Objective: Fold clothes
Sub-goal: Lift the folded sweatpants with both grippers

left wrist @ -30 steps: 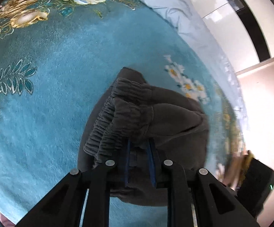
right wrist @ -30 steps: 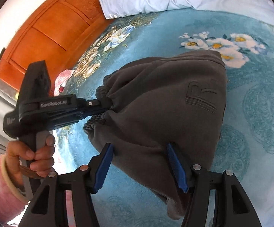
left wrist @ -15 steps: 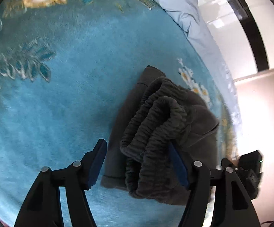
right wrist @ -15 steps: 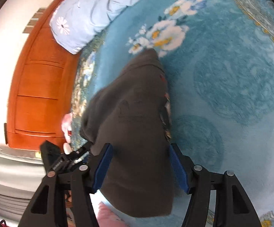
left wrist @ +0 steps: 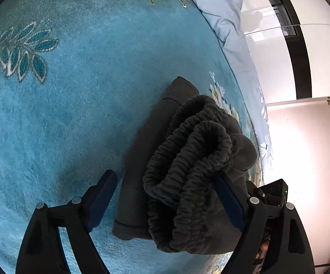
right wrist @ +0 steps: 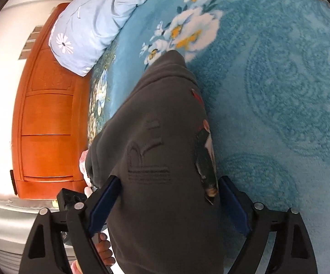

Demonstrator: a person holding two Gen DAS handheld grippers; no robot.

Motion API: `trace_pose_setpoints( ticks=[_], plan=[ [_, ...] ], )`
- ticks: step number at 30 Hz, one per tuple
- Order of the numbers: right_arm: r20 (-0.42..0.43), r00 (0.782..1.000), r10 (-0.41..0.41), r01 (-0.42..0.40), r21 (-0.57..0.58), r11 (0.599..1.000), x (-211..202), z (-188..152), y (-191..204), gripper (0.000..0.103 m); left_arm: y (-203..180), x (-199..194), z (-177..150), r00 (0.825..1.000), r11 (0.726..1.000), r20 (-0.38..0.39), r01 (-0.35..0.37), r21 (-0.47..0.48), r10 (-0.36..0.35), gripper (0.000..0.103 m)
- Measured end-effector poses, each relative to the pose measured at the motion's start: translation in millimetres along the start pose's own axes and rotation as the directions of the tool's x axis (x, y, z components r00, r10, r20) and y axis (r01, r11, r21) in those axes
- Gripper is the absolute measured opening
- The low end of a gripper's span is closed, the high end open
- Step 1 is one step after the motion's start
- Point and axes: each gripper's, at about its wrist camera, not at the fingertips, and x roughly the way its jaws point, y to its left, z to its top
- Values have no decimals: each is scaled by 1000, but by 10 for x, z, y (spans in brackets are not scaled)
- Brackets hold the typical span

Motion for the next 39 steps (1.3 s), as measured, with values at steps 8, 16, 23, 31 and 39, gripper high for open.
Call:
trace_pose_setpoints(
  ticks=[8,16,23,31,39],
  plan=[
    [13,1000,-8,9,-22,1000,-14,31,150,81,-121,-40,-104,1000,1000,19,9,-2,-9,68],
    [40,998,53,-49,-92,995,-408,-64,315,66,-403,-178,-275,999,999,42,33,34,-34,64],
    [66,991,115,-103,-167,981,-825,-187,466,66,-788,-469,-478,994,994,81,63,93,-71,64],
    [142,963,230,-191,-243,951,-1534,-380,631,66,-1479,-909,-818,986,963,139,48,265,-88,64],
    [313,903,295,-199,-304,932,-2750,-628,527,66,-2553,-592,-1162,989,886,53,98,452,-136,64]
  ],
)
